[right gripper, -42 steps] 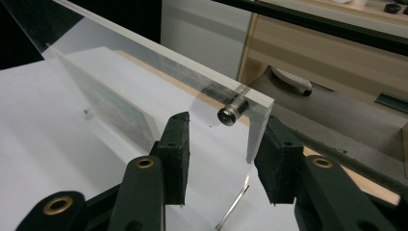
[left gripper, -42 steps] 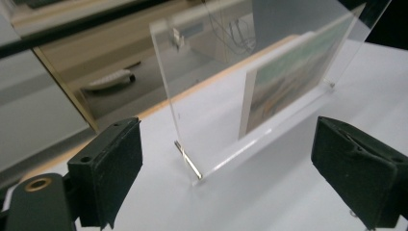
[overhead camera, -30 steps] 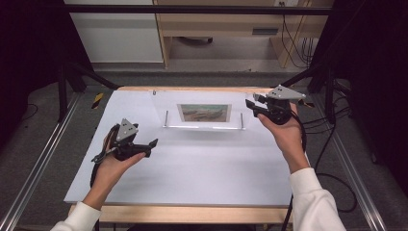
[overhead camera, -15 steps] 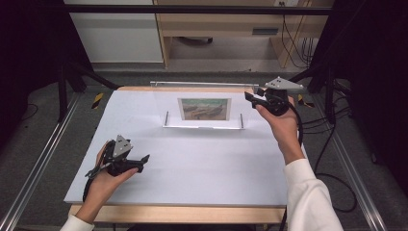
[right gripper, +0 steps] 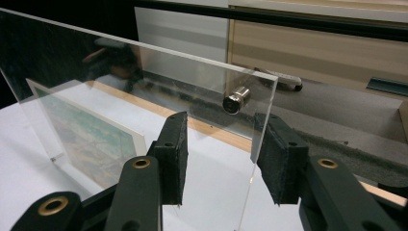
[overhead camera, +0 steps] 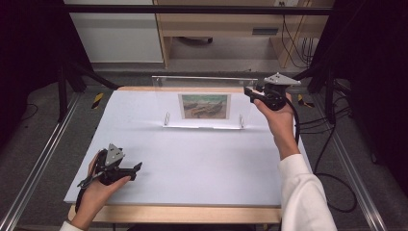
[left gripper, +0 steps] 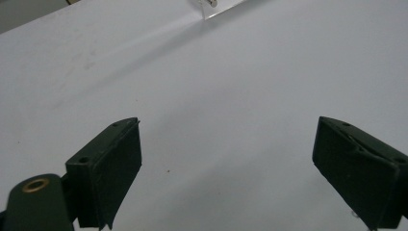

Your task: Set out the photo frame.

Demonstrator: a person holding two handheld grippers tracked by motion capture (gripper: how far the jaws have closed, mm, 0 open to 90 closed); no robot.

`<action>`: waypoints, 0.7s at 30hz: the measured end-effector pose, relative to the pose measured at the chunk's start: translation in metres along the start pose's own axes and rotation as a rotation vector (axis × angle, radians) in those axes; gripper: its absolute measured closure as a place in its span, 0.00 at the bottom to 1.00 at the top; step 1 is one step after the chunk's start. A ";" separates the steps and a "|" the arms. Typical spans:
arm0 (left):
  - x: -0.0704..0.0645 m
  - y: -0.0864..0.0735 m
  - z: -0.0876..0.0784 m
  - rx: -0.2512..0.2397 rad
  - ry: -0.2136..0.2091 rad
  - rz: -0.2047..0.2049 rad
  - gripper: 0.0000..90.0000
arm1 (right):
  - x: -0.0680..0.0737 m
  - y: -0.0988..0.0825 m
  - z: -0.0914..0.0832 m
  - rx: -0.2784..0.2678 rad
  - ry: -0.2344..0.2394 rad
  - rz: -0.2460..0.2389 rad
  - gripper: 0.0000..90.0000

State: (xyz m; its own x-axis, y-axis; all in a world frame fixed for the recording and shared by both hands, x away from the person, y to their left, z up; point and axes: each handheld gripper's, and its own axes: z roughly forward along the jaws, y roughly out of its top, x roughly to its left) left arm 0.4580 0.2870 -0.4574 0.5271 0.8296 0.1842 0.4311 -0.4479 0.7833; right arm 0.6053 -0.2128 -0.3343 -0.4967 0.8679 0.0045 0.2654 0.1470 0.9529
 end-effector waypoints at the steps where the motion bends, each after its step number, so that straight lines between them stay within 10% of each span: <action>1: 0.001 0.000 0.000 0.001 0.000 0.001 0.11 | 0.000 0.000 0.001 -0.002 -0.003 0.005 0.63; 21: 0.000 -0.001 0.001 0.006 0.005 0.002 0.11 | -0.002 -0.001 0.017 -0.036 -0.050 0.068 0.60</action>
State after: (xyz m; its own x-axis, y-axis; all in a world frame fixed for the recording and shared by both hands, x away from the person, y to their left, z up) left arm 0.4579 0.2868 -0.4584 0.5245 0.8303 0.1885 0.4346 -0.4514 0.7793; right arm 0.6199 -0.2066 -0.3403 -0.4365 0.8980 0.0557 0.2668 0.0701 0.9612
